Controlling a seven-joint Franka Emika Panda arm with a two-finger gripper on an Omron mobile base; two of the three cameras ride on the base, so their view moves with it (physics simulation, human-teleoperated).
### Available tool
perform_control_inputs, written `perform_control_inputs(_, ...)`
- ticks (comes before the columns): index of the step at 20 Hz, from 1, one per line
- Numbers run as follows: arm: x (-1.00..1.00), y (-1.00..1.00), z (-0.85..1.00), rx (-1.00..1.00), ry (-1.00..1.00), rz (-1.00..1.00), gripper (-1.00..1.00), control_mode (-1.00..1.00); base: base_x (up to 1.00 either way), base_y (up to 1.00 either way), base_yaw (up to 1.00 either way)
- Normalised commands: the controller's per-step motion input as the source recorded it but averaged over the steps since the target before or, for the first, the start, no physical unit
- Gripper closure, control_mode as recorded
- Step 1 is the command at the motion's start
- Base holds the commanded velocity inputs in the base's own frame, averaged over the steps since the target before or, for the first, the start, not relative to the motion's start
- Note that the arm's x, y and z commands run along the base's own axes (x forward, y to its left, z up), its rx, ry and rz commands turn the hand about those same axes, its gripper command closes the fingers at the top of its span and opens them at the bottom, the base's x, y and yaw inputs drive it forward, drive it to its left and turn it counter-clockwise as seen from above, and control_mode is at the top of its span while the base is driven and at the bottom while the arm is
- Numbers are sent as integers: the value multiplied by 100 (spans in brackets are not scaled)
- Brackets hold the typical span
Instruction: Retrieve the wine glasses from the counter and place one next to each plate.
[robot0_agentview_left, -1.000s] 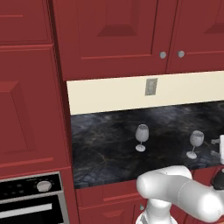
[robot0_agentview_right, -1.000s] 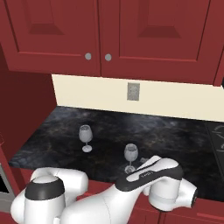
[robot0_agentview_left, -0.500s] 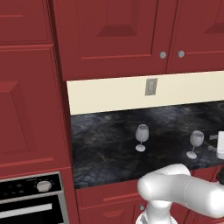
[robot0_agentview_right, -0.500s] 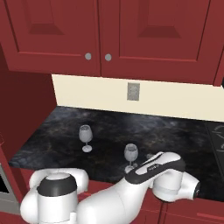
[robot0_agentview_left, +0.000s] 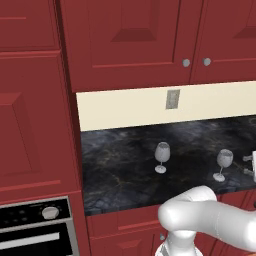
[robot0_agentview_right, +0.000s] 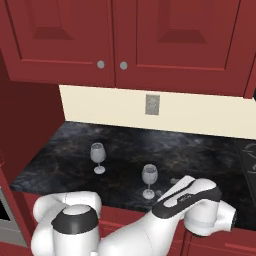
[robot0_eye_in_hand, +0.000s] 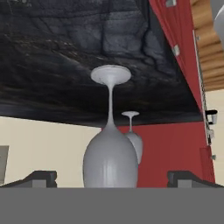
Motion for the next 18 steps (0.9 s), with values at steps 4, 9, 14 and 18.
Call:
perform_control_inputs(4,4,17,-1,-3,0,1,-100,-100,0,0,0)
perform_control_inputs(9,8,24,-13,-6,0,0,-100,-100,0,0,0)
perform_control_inputs(14,2,1,-20,0,2,0,-100,-100,0,0,0)
perform_control_inputs(18,11,0,-23,0,9,0,-100,-100,0,0,0)
